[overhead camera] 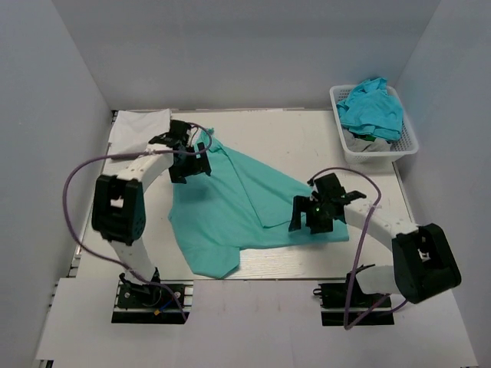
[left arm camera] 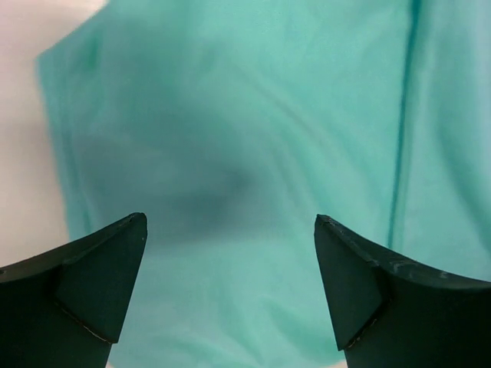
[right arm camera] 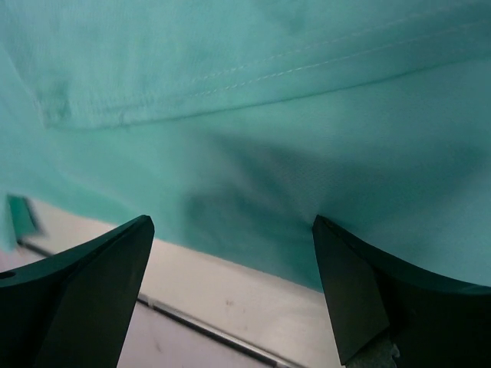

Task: Fold and stack the t-shirts
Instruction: Flatten out the tshirt

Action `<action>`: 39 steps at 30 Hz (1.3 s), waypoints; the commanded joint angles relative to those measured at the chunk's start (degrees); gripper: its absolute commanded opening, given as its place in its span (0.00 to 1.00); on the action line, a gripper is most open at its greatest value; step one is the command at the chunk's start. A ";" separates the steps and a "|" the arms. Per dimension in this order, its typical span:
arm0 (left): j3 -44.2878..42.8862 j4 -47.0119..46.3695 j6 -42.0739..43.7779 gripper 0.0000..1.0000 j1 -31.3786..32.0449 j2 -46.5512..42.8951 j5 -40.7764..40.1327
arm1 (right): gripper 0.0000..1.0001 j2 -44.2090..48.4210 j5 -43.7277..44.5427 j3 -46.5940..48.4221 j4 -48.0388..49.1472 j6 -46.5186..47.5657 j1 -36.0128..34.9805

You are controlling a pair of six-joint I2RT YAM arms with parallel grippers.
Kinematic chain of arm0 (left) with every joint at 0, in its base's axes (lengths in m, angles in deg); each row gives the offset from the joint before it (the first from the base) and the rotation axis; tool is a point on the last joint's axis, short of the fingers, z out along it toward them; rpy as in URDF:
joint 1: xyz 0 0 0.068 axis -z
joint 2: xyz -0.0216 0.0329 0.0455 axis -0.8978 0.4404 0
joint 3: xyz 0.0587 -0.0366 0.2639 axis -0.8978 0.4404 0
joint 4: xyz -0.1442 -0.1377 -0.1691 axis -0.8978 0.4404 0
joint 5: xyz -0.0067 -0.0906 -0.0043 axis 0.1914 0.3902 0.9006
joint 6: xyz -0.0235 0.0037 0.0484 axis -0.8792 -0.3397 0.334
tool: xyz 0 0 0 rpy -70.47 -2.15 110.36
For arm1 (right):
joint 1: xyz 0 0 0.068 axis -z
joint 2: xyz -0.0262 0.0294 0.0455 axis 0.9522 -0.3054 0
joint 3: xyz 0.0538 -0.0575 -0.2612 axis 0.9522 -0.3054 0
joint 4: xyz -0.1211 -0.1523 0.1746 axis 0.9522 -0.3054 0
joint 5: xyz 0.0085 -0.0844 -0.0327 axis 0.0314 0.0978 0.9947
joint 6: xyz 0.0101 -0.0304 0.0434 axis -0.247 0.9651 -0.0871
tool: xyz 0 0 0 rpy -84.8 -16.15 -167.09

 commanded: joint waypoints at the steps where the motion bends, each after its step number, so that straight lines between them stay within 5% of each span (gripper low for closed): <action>1: 3.32 1.20 -0.53 1.00 0.28 -11.68 -1.68 | 0.90 4.51 -3.83 -2.91 -9.04 1.79 -3.90; 8: 15.54 -1.77 -5.79 1.00 0.81 -20.47 3.76 | 0.90 8.05 7.06 12.88 -11.35 7.16 -11.99; 17: 23.81 -4.15 -11.25 1.00 1.34 -20.05 5.61 | 0.90 -9.96 16.03 21.96 -7.05 13.05 -26.57; 24: 28.29 -4.68 -12.65 1.00 1.34 -20.04 5.08 | 0.88 -19.81 19.64 27.32 -6.61 13.14 -29.48; 33: 31.19 -5.29 -13.18 1.00 1.34 -18.20 4.03 | 0.43 -24.12 20.78 26.89 -5.98 10.77 -30.19; 34: 31.19 -5.29 -13.18 1.00 1.34 -17.67 4.03 | 0.21 -24.21 21.13 26.97 -5.81 10.59 -30.10; 36: 31.81 -5.29 -13.18 1.00 1.34 -16.97 3.32 | 0.00 -23.69 22.09 26.88 -5.72 9.71 -30.10; 39: 31.81 -5.29 -13.18 1.00 1.34 -16.44 2.00 | 0.00 -22.90 23.94 26.53 -5.46 8.49 -30.01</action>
